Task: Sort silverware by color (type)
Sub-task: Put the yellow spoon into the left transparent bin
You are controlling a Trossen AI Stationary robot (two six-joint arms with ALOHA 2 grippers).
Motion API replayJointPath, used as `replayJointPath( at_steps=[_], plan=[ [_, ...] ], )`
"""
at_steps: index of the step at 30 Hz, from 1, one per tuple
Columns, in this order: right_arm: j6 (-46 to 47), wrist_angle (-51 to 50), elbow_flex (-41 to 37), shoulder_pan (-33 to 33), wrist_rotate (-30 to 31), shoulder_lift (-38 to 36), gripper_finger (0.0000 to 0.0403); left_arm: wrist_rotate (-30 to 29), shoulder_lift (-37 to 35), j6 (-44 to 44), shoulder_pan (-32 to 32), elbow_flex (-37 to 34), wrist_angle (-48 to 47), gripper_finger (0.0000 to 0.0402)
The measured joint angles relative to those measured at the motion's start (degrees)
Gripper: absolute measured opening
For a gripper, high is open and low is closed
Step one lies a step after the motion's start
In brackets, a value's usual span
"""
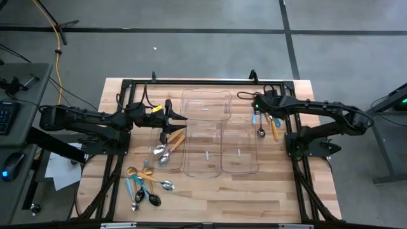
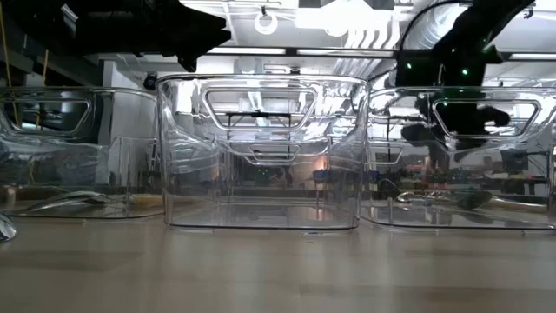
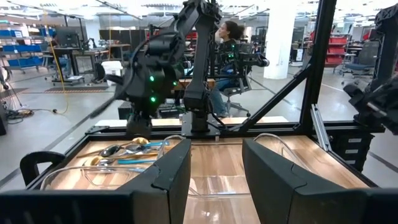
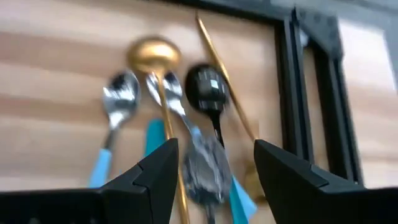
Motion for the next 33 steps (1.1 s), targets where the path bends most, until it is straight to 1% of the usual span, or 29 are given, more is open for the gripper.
replayJointPath(
  at_steps=[7, 10, 18, 24, 27, 33],
  plan=[
    [4.23, 0.63, -6.68, 0.02, -5.49, 0.0, 0.0194, 0.0, 0.0, -0.02, -0.02, 0.0, 0.0, 0.0136],
    [5.2, 0.91, -8.47, 0.04, -6.38, 0.0, 0.0194, 0.0, 0.0, 0.0, -0.02, 0.0, 0.02, 0.0136],
    [5.64, 2.22, -9.3, 2.12, -9.43, 0.0, 0.0194, 0.0, 0.0, 0.0, -0.02, 0.0, 0.11, 0.0136],
    [7.0, 0.67, -9.3, 4.14, -11.73, 0.0, 0.0192, 0.0, 0.0, 0.0, 0.0, 0.0, 0.09, 0.0136],
    [8.82, -1.18, -9.3, 4.52, -11.64, 0.0, 0.0176, 0.0, 0.0, -0.02, -0.02, 0.0, 0.07, 0.0136],
    [9.2, -1.56, -9.3, 5.45, -12.07, -0.01, 0.0121, 0.02, 0.0, -0.15, 0.0, 0.0, -0.02, 0.0136]
  ],
)
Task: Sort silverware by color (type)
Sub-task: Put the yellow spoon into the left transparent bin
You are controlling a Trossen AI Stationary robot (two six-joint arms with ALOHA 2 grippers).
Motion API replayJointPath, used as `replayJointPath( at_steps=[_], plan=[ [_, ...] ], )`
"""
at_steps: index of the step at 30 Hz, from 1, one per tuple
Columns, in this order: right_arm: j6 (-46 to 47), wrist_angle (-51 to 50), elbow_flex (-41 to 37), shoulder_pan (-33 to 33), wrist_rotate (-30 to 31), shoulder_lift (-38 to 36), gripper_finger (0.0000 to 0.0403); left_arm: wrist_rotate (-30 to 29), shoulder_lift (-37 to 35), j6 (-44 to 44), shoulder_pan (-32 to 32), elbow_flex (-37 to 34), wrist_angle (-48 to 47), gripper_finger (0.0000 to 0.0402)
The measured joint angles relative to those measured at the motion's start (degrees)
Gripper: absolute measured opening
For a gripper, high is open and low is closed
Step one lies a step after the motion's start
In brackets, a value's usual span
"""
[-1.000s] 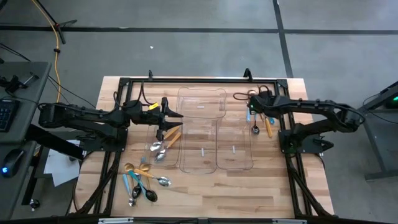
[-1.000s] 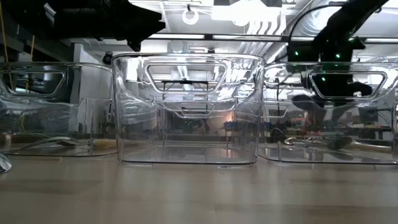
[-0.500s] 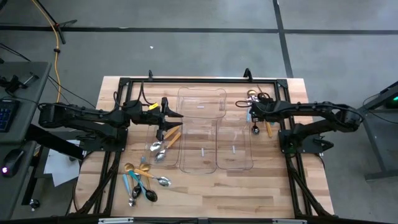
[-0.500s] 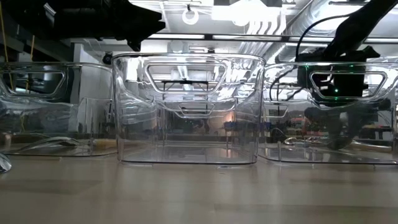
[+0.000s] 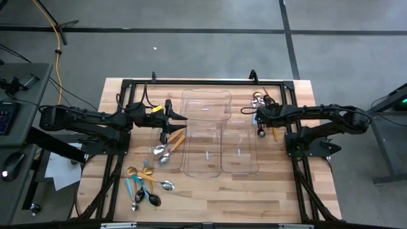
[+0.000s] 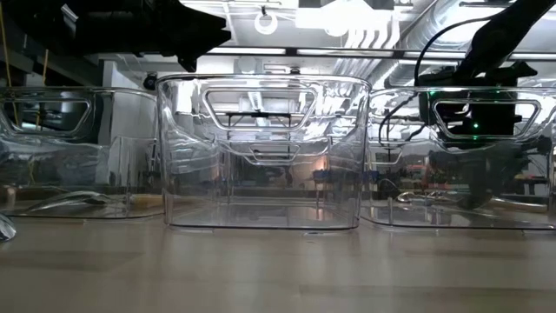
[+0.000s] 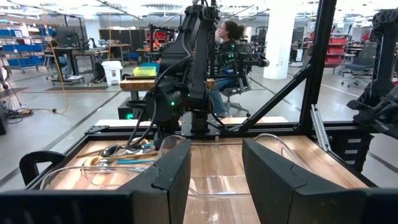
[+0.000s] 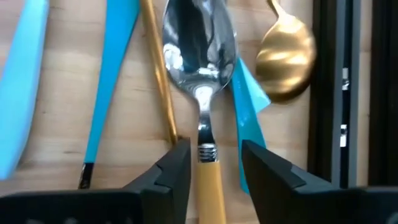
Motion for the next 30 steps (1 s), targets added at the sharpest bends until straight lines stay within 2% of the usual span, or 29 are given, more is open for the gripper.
replayJointPath(
  at_steps=[5, 12, 20, 23, 28, 30],
  plan=[
    [-0.02, 0.71, -0.57, 1.52, -1.12, -0.01, 0.0099, 0.0, 0.0, -0.01, -0.01, 0.0, -0.02, 0.0136],
    [3.08, 3.09, -4.54, 2.07, -1.1, -0.25, 0.0097, 0.0, 0.0, -0.02, -0.05, 0.0, -0.17, 0.0136],
    [2.91, 4.68, -4.92, 2.07, -0.44, -0.15, 0.0091, 0.0, 0.0, 0.02, -0.07, 0.0, -0.13, 0.0136],
    [2.89, 4.92, -4.96, 2.07, -0.36, -0.12, 0.0075, 0.0, 0.0, 0.0, -0.07, 0.0, -0.13, 0.0136],
    [2.38, 5.01, -4.96, 2.07, -0.11, -0.1, 0.0024, 0.0, 0.0, 0.0, -0.07, 0.0, -0.13, 0.0136],
    [2.37, 5.01, -4.96, 2.07, 0.05, -0.1, 0.0024, 0.0, 0.0, -0.07, -0.08, 0.0, -0.13, 0.0136]
  ],
)
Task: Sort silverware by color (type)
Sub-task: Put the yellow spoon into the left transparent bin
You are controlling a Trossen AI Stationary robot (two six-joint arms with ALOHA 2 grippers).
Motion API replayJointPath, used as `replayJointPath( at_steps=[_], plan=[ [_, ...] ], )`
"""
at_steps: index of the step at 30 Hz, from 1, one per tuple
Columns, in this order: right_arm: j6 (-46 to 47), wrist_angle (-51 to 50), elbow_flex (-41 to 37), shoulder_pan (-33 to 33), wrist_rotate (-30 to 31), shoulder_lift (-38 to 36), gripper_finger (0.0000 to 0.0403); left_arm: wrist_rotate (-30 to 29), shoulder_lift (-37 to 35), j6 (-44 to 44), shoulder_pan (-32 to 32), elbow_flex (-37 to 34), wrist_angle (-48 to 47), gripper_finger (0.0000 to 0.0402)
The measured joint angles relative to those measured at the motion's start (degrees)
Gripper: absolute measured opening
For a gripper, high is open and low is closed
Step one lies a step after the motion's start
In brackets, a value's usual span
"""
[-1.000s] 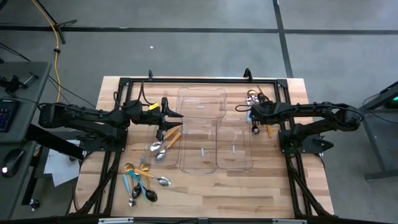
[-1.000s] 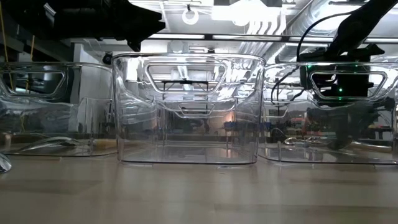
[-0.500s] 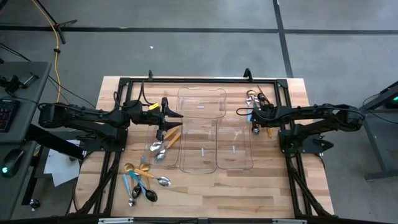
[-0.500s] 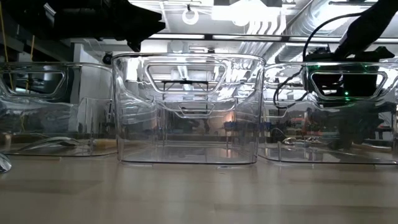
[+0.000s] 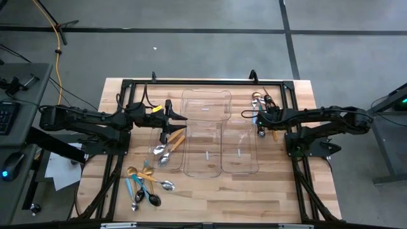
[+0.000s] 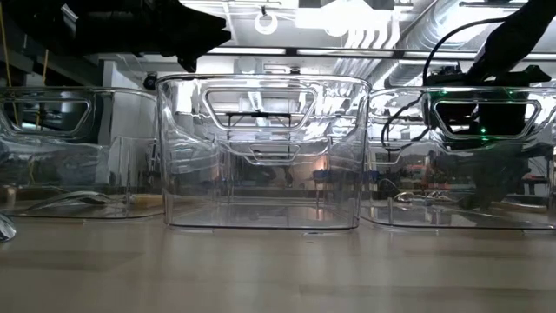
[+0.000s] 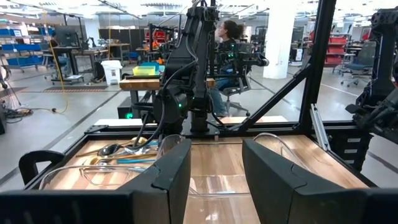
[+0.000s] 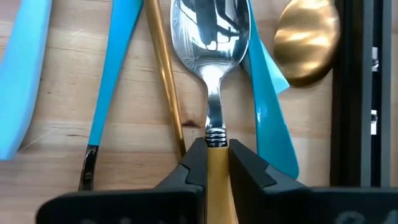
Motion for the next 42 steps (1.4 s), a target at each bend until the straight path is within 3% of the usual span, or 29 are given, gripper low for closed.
replayJointPath(
  at_steps=[7, 20, 28, 32, 36, 39, 42],
  plan=[
    [-2.12, -1.48, 1.68, 1.12, 2.45, -0.04, 0.0026, 0.0, 0.0, -1.35, 0.01, 0.0, 0.04, 0.0136],
    [-12.77, -6.95, 16.81, 5.52, 17.95, -0.35, 0.0024, 0.01, -0.02, -1.33, -0.01, 0.01, -0.05, 0.0136],
    [-21.44, -4.23, 22.65, 14.66, 29.17, -1.1, 0.0024, 0.22, -0.02, -2.77, -0.01, 0.02, -0.65, 0.0136],
    [-24.37, 5.23, 18.8, 20.53, 31.06, -4.08, 0.0024, 0.26, -0.02, -2.77, -0.01, 0.0, -1.0, 0.0136],
    [-33.07, 21.27, 13.62, 23.85, 29.68, -8.29, 0.0024, 0.26, -0.02, -2.77, -0.01, 0.02, -0.97, 0.0136],
    [-43.6, 37.99, 10.27, 24.13, 24.72, -11.07, 0.0024, 0.26, -0.01, -2.77, 0.0, 0.02, -0.56, 0.0136],
    [-54.27, 57.3, 7.28, 23.09, 16.09, -12.22, 0.0024, 0.26, -0.02, -2.77, -0.01, 0.02, 1.02, 0.0136]
  ],
)
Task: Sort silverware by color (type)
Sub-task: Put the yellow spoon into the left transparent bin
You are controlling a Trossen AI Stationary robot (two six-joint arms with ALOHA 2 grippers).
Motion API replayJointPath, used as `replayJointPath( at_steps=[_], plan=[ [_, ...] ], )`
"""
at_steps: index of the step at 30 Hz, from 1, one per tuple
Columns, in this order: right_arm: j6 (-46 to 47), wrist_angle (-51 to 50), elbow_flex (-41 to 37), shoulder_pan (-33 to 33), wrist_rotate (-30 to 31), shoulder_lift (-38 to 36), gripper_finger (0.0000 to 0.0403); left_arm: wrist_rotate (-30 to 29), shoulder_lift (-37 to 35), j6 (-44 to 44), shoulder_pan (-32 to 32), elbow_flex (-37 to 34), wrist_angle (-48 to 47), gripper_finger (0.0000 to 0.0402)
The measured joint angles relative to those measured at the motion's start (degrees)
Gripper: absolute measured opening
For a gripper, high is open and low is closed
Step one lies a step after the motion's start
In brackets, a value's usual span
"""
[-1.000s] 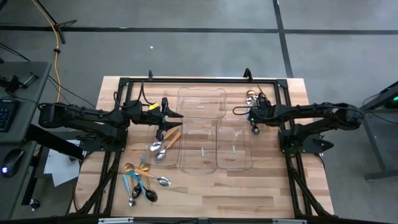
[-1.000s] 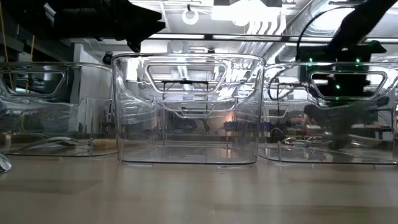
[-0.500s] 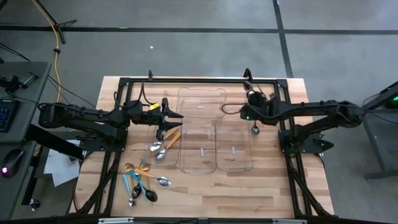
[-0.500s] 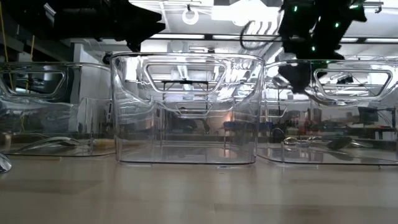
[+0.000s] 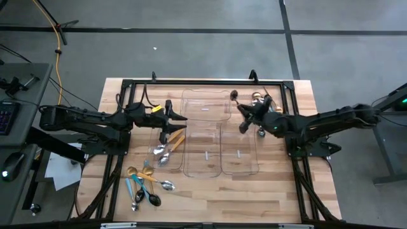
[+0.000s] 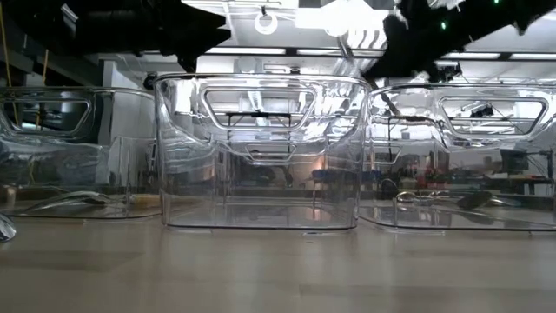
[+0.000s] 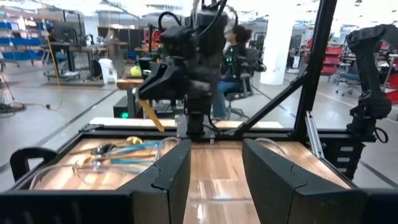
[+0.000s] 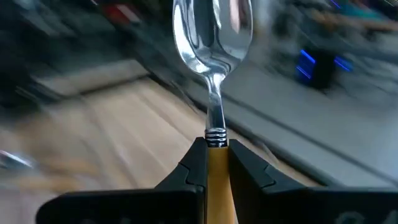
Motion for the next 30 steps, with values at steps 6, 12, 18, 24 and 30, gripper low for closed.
replayJointPath(
  at_steps=[6, 12, 18, 24, 30],
  plan=[
    [-7.22, 26.68, -4.36, -3.47, -18.04, 3.75, 0.0024, -0.03, 0.0, 2.57, 0.01, 0.0, 0.54, 0.0136],
    [-7.21, 38.06, -4.81, -6.32, -26.01, 12.98, 0.0024, -0.1, 0.0, 5.42, -0.02, 0.0, 0.64, 0.0136],
    [-5.38, 54.27, -4.75, -9.57, -37.24, 21.08, 0.0027, -0.37, 0.0, 10.86, -0.02, 0.0, 0.87, 0.0136],
    [-3.71, 56.64, -2.58, -11.02, -39.69, 23.1, 0.0023, -0.41, 0.0, 12.98, 0.56, 0.0, 4.04, 0.0136],
    [-4.63, 52.6, -0.3, -10.81, -40.07, 23.15, 0.0023, -0.83, 0.12, 12.4, 2.0, 0.0, 4.09, 0.0136]
  ],
)
